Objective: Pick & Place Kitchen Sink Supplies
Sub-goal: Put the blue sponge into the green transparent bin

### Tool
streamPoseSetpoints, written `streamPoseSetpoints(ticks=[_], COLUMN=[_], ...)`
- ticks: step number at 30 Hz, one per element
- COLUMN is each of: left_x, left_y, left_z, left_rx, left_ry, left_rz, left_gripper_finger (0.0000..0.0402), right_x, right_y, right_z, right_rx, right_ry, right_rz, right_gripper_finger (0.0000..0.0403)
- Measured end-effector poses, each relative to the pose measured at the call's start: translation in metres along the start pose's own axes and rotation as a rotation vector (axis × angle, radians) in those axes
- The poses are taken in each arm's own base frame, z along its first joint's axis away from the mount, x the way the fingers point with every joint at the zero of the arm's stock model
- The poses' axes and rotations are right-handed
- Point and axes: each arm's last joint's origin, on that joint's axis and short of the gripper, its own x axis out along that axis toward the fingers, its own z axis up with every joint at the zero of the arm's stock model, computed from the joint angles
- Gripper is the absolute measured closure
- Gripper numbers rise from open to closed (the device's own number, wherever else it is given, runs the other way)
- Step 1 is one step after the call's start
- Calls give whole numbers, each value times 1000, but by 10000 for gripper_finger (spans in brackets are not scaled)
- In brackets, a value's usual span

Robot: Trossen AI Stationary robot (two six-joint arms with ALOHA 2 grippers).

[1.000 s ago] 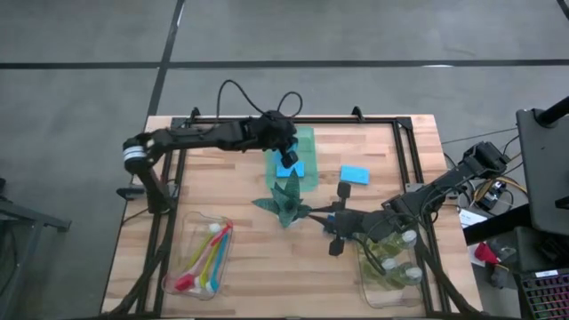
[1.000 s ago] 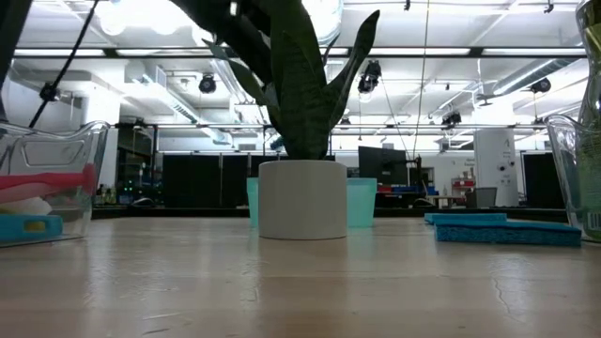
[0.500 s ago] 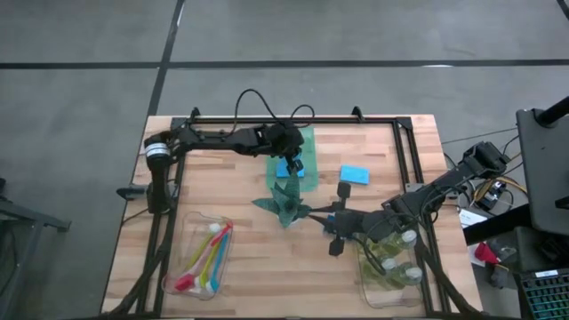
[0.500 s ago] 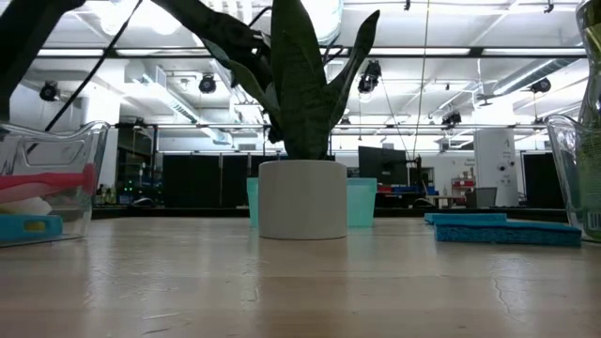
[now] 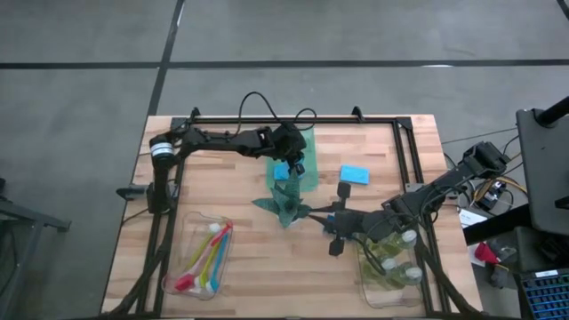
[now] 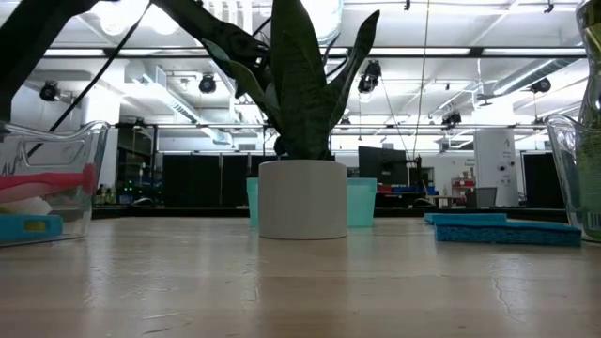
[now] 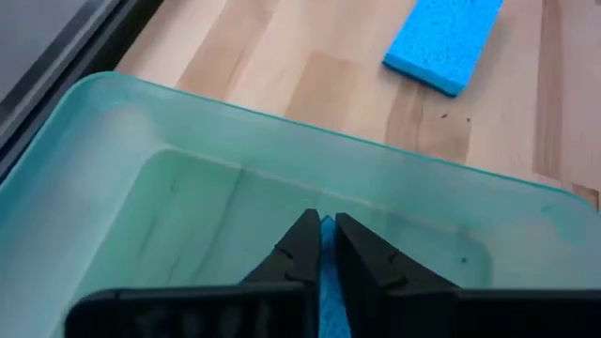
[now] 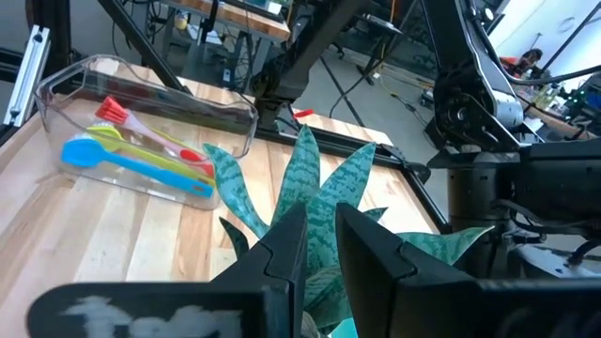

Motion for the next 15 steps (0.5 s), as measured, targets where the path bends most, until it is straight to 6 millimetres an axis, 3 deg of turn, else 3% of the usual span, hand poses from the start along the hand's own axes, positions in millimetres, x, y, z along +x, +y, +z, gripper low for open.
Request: streamPoseSetpoints(ticks=[15], left_x=[-11], left_y=[2], left_z=[5], left_rx=[-9], left_ry=[-17], left_rz=[30], left_gripper_finger=[287], right_x=[0], right_y=[0], right_z=[0], right_rx=[0], right_ry=[1], right_rz=[-2], right_gripper_finger=[346])
